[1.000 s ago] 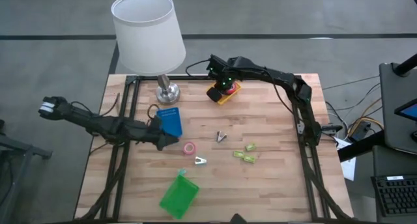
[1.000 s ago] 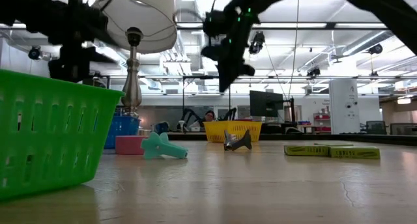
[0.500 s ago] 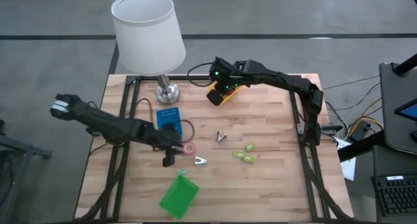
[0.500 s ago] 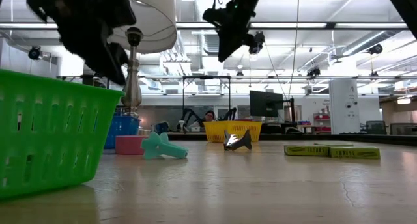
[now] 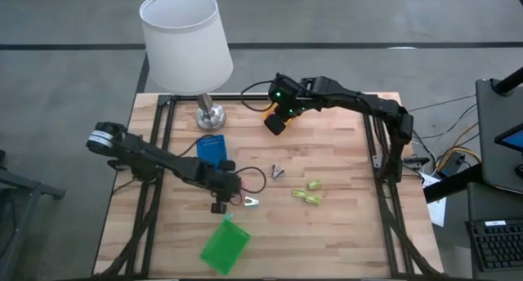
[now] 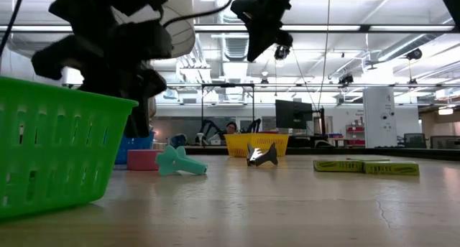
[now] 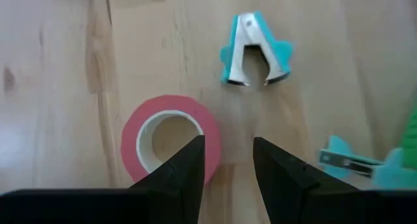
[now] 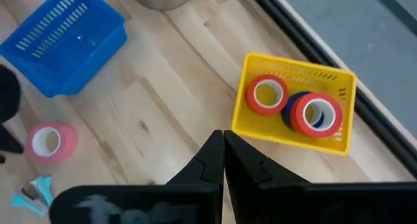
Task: Pick and place Stapler, Stapler remover, tape
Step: Put the pink tape into the yellow bin
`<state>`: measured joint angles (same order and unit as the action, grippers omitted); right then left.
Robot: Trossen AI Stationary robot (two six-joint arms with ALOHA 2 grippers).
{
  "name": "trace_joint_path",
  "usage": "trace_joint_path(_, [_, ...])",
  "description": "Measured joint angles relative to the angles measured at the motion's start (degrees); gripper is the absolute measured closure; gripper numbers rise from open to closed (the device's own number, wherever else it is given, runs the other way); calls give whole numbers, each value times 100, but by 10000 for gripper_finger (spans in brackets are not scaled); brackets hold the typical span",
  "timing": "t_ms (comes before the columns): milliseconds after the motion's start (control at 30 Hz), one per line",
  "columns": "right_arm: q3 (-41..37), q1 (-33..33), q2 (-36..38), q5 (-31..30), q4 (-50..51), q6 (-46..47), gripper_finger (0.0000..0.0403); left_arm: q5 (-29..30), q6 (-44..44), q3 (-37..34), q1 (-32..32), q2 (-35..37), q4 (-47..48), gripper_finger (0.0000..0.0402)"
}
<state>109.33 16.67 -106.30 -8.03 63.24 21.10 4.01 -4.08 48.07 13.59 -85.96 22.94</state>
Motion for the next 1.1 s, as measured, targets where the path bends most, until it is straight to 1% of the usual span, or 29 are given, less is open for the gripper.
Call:
trace_joint_path(333, [-561, -107, 273, -4, -181, 180, 394, 95, 86, -13, -137, -477, -48, 268])
trace_joint_path(500, [-689, -140, 291, 3, -212, 255, 394, 57, 96, 24, -151, -563, -69, 271])
trace_joint_path(600, [-731, -162, 301, 4, -227, 269, 394, 55, 96, 27, -158, -579, -86, 291])
trace_joint_path(767, [-773, -195, 300, 5, -232, 301, 394, 2, 91, 29, -195, -583, -89, 359])
trace_joint_path(967, [-777, -221, 402, 7, -214, 352, 394, -116, -328, 29, -313, -481, -92, 364])
trace_joint_path(1100, [-777, -221, 761, 4, -216, 385, 394, -155, -637, 76, -326, -32, -92, 363])
